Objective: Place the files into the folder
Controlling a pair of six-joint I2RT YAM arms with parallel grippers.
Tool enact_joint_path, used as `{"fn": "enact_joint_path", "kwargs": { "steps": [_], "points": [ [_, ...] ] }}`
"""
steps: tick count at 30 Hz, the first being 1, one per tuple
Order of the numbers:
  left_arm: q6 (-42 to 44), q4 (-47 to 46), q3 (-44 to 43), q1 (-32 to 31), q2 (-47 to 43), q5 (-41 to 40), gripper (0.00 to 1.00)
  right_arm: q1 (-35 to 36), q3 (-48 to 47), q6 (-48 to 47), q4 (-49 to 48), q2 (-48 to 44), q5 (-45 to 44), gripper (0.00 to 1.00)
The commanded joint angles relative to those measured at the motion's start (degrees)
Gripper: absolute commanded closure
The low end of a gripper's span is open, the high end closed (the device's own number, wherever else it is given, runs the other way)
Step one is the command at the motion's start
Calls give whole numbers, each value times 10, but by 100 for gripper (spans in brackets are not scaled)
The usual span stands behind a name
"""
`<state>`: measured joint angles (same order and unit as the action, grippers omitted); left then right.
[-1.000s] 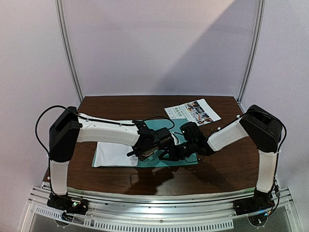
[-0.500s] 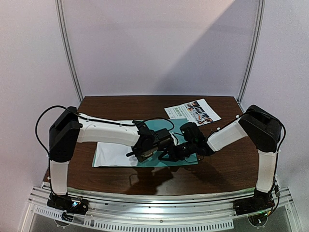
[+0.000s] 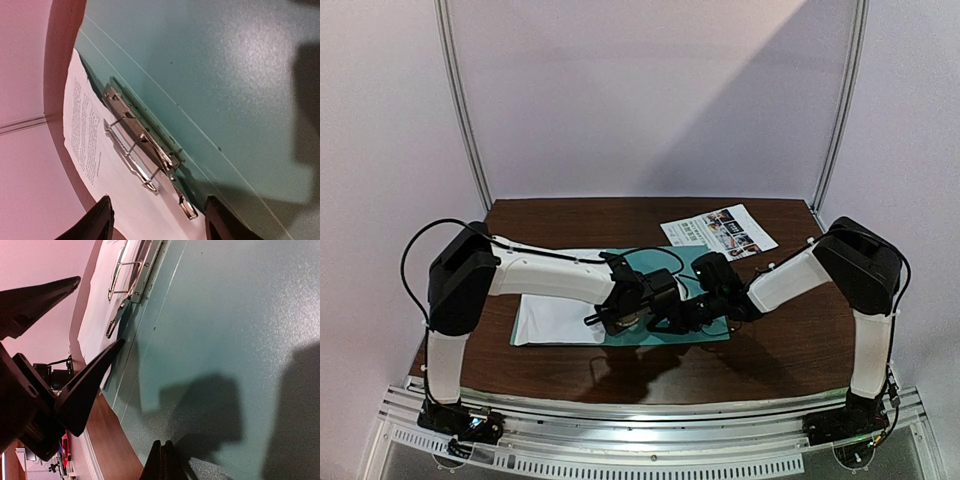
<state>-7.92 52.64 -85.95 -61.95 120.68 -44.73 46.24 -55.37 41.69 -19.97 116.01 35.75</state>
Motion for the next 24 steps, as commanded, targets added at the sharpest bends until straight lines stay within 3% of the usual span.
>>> {"fn": "enact_joint_path", "kwargs": {
  "steps": [1,14,19,24],
  "points": [
    [19,-3,-30,11,6,-19,38,10,11,-10,105,46,-30,100],
    [38,17,-74,26,9,-20,38,10,5,-15,115,49,-28,100],
    [48,-1,-33,22,-7,37,35,11,1,-15,117,50,-28,100],
    [39,-16,-3,22,-8,34,33,10,-1,-17,121,52,-27,100]
  ]
}}
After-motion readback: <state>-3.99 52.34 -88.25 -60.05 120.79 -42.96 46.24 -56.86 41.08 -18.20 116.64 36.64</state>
